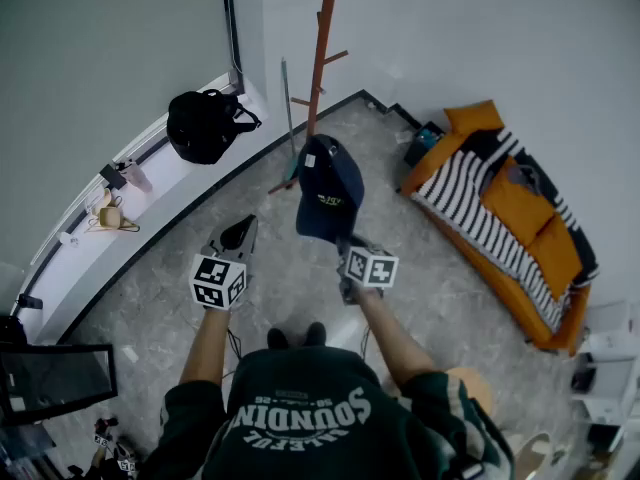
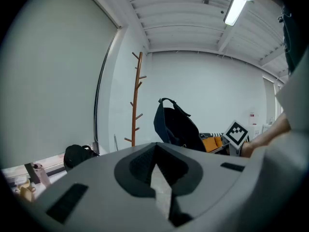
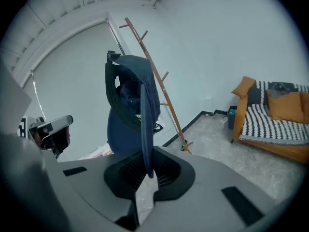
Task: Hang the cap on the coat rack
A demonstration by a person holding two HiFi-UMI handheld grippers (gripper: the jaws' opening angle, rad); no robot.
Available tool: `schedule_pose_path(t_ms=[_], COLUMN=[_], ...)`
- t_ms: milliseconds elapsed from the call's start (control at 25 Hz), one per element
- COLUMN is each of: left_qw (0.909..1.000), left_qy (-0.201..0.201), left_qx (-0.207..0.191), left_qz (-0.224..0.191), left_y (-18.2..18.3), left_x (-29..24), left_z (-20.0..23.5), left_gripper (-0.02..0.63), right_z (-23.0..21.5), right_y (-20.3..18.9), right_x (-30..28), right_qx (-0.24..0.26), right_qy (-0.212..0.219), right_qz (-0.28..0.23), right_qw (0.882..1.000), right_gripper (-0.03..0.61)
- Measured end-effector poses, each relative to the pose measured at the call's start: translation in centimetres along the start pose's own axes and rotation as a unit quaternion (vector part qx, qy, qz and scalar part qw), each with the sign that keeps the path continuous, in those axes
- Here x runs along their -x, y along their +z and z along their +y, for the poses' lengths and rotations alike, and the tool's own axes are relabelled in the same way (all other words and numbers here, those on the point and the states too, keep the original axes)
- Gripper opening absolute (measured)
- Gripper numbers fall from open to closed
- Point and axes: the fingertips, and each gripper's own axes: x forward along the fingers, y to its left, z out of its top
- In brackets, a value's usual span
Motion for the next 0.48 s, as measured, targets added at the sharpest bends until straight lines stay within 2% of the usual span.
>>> schedule_pose_path(t_ms=[480], left_qw=[1.0], left_qy=[0.002], left_qx=[0.002], left_qz=[0.005], left_y=[-0.18], left_x=[-0.12], left_z=[-0.38], left_gripper=[-0.002], right_z=[-0.33], right_y=[0.66], right_x=[0.34], right_qx=[0.002], right_qy=[0.0], right_qz=[-0.008], right_qw=[1.0], right_gripper=[0.014])
